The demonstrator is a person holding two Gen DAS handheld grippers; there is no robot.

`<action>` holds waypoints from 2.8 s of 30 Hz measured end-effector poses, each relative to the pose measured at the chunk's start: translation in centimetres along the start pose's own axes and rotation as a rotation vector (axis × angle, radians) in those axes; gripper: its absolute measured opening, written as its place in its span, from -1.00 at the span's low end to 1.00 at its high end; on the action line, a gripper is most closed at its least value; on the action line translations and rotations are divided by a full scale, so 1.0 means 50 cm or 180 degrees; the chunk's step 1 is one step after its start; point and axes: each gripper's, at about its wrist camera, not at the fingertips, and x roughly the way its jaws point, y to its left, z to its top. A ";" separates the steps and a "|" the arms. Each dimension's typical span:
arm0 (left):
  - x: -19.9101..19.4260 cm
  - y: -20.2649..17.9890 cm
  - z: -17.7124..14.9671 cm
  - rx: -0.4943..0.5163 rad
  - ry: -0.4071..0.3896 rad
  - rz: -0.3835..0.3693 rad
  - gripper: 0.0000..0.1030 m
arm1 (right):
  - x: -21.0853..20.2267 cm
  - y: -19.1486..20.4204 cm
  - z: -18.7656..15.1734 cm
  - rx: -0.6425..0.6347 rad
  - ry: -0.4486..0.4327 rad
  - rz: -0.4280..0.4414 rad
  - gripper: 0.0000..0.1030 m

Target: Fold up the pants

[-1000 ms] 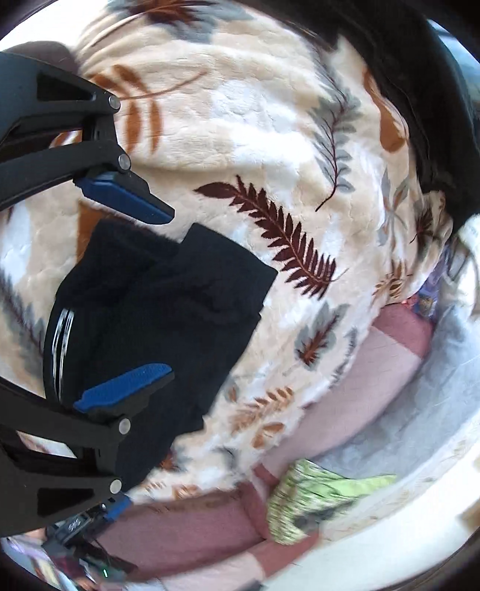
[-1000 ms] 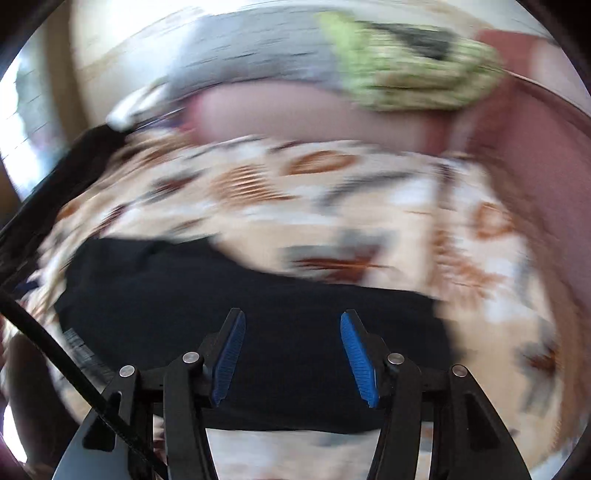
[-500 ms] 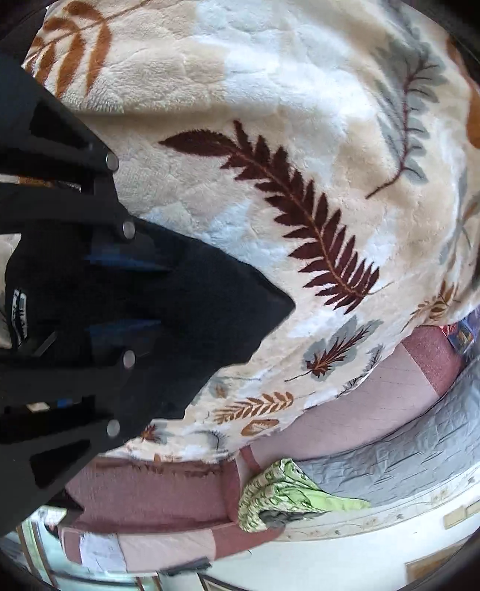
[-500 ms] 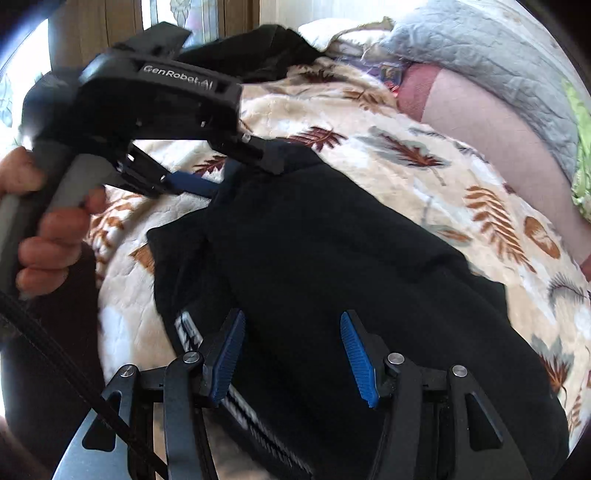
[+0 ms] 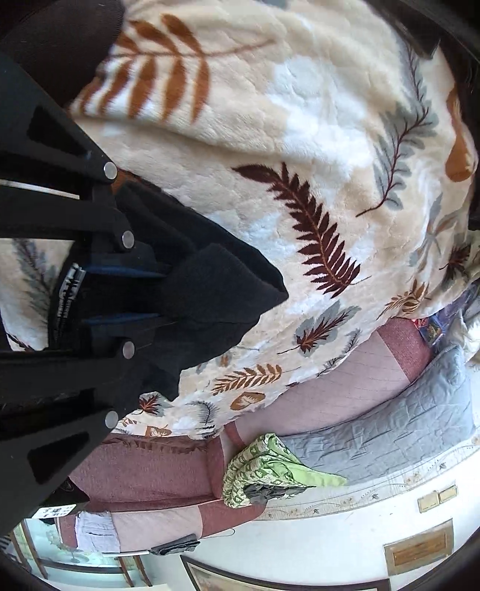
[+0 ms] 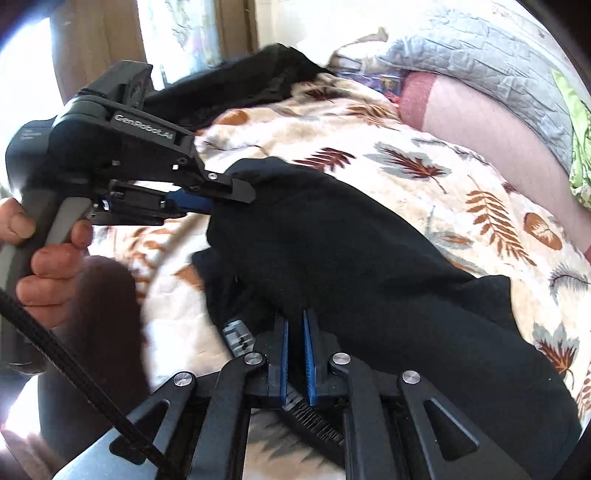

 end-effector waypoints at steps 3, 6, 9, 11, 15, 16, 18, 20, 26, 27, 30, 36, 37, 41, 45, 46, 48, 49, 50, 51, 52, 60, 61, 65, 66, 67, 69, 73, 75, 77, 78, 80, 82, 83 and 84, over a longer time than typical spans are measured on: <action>-0.002 0.016 -0.020 0.0007 0.0034 0.0241 -0.65 | -0.005 0.029 -0.024 -0.0080 0.0085 0.0194 -0.83; 0.016 0.052 -0.023 -0.0074 0.0154 0.0442 -0.60 | 0.028 0.044 -0.051 -0.0214 0.0241 0.0235 -0.58; -0.016 0.058 -0.027 -0.0056 0.0073 0.0320 -0.57 | 0.023 0.024 -0.063 -0.0084 0.0214 0.0324 -0.30; -0.050 0.043 -0.028 0.0112 -0.0131 0.0443 -0.40 | -0.020 -0.009 -0.064 0.0054 0.0032 0.0390 -0.19; -0.105 0.020 -0.025 0.0318 -0.0483 0.0614 -0.16 | -0.107 -0.135 -0.052 0.0496 -0.0376 0.0161 0.15; -0.108 0.011 -0.026 0.0388 -0.0499 0.0589 -0.13 | -0.117 -0.170 -0.049 0.0611 -0.0425 0.0029 0.15; -0.095 -0.020 -0.028 0.0563 -0.0489 0.0541 -0.03 | -0.124 -0.240 -0.039 0.0834 -0.0485 -0.0207 0.16; -0.067 -0.050 -0.038 0.0721 -0.0403 0.0506 0.00 | -0.108 -0.302 -0.028 0.1004 -0.0473 -0.0237 0.16; 0.028 -0.128 -0.056 0.1132 -0.0080 0.0430 0.00 | -0.001 -0.376 0.007 0.1081 -0.0118 0.0083 0.16; 0.044 -0.137 -0.051 0.1181 -0.0055 0.0431 0.02 | 0.021 -0.376 0.013 0.1089 0.0003 0.0232 0.15; 0.099 -0.142 -0.012 0.1276 -0.0050 0.0508 0.07 | 0.047 -0.367 0.014 0.0988 0.0190 0.0143 -0.89; 0.180 -0.082 0.064 0.1035 -0.0105 0.0879 0.08 | 0.047 -0.418 0.045 0.1231 0.0095 -0.0170 -0.90; 0.179 -0.084 0.064 0.1045 -0.0141 0.0896 0.08 | 0.055 -0.426 0.049 0.1227 0.0139 -0.0280 -0.91; 0.182 -0.094 0.050 0.1176 -0.0227 0.0973 0.08 | 0.092 -0.443 0.050 0.1188 0.0288 -0.0748 -0.90; 0.159 -0.116 0.032 0.1306 -0.0165 0.0946 0.08 | 0.051 -0.458 0.029 0.1419 0.0200 -0.0802 -0.82; 0.146 -0.125 0.024 0.1342 -0.0164 0.0905 0.09 | 0.032 -0.449 0.026 0.1393 0.0176 -0.0883 -0.64; 0.120 -0.143 0.000 0.1443 -0.0226 0.0913 0.21 | -0.022 -0.416 0.014 0.1283 0.0148 -0.1177 -0.06; 0.110 -0.150 -0.012 0.1485 -0.0266 0.0936 0.30 | -0.043 -0.401 0.004 0.1229 0.0157 -0.1324 0.28; 0.101 -0.156 -0.025 0.1521 -0.0299 0.0956 0.33 | -0.063 -0.389 -0.005 0.1164 0.0173 -0.1483 0.38; 0.094 -0.161 -0.038 0.1543 -0.0311 0.0980 0.34 | -0.087 -0.381 -0.020 0.1080 0.0166 -0.1699 0.41; 0.090 -0.163 -0.048 0.1542 -0.0299 0.0988 0.34 | -0.103 -0.384 -0.033 0.1041 0.0162 -0.1873 0.41; 0.121 -0.177 -0.099 0.1579 -0.0191 0.1255 0.34 | -0.195 -0.418 -0.149 0.1883 -0.0033 -0.0974 0.01; 0.134 -0.175 -0.103 0.1598 -0.0156 0.1407 0.34 | -0.182 -0.390 -0.147 0.1797 -0.0048 -0.0748 -0.02; 0.153 -0.149 -0.138 0.1667 0.0105 0.1631 0.34 | -0.101 -0.297 -0.136 0.1588 -0.0023 -0.0034 -0.07; 0.146 -0.147 -0.146 0.1724 0.0107 0.1624 0.34 | -0.078 -0.282 -0.140 0.1651 0.0011 0.0206 -0.07; 0.138 -0.144 -0.152 0.1756 0.0120 0.1610 0.34 | -0.058 -0.273 -0.149 0.1754 0.0065 0.0457 -0.06; 0.111 -0.136 -0.159 0.1730 0.0129 0.1469 0.34 | -0.022 -0.253 -0.178 0.1931 0.0222 0.0750 -0.05; 0.062 -0.160 -0.159 0.1659 0.0076 0.1197 0.34 | -0.080 -0.236 -0.201 0.1794 0.0025 0.0462 -0.06; 0.056 -0.209 -0.170 0.1797 0.0029 0.1060 0.34 | -0.133 -0.266 -0.214 0.1866 -0.0097 0.0035 -0.04; 0.062 -0.271 -0.192 0.2023 0.0037 0.0924 0.34 | -0.186 -0.294 -0.235 0.1961 -0.0095 -0.0524 0.24; 0.070 -0.316 -0.212 0.2178 0.0074 0.0812 0.36 | -0.216 -0.312 -0.247 0.2005 -0.0093 -0.0858 0.29; 0.090 -0.396 -0.256 0.2468 0.0174 0.0603 0.46 | -0.268 -0.338 -0.270 0.2059 -0.0115 -0.1298 0.35; 0.110 -0.456 -0.296 0.2691 0.0256 0.0472 0.49 | -0.305 -0.351 -0.292 0.2142 -0.0140 -0.1526 0.47; 0.123 -0.485 -0.319 0.2821 0.0296 0.0428 0.49 | -0.317 -0.356 -0.301 0.2179 -0.0145 -0.1600 0.49; 0.139 -0.516 -0.344 0.2957 0.0333 0.0434 0.49 | -0.330 -0.363 -0.312 0.2223 -0.0150 -0.1686 0.49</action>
